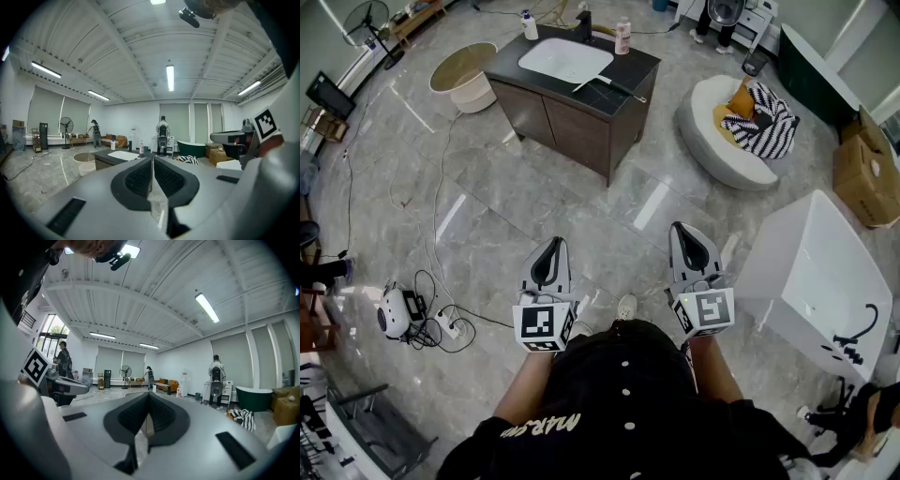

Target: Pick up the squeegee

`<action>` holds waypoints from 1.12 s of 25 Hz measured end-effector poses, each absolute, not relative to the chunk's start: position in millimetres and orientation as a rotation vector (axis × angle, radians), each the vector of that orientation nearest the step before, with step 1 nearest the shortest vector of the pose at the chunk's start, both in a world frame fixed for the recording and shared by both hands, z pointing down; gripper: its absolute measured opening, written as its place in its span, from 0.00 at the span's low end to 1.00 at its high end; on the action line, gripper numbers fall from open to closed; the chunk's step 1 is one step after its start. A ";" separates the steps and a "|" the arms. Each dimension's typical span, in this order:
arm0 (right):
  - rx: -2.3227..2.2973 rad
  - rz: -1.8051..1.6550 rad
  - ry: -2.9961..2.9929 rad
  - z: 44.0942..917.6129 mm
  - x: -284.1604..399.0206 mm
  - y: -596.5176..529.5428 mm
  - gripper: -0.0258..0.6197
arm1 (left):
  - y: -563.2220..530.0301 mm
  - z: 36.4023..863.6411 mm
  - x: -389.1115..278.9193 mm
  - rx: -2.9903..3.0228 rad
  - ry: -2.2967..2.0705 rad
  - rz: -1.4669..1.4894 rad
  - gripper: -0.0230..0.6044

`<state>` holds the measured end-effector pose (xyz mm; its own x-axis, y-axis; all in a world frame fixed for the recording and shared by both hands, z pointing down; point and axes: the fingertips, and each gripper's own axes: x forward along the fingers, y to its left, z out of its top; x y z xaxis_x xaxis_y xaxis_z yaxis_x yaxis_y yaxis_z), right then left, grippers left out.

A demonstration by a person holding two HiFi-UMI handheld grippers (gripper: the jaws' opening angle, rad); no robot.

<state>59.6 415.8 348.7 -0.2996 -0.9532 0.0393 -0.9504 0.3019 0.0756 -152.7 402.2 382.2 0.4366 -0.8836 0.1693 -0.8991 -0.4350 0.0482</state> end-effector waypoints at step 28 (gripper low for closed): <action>1.730 0.007 -2.549 367.8 122.1 346.3 0.04 | 347.3 393.3 -97.4 2.452 -1.695 0.200 0.07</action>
<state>122.1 346.3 367.8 -0.3683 -0.9282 0.0532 -0.9285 0.3701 0.0304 -97.4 347.3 393.3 0.3510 -0.9156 0.1963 -0.9361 -0.3481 0.0505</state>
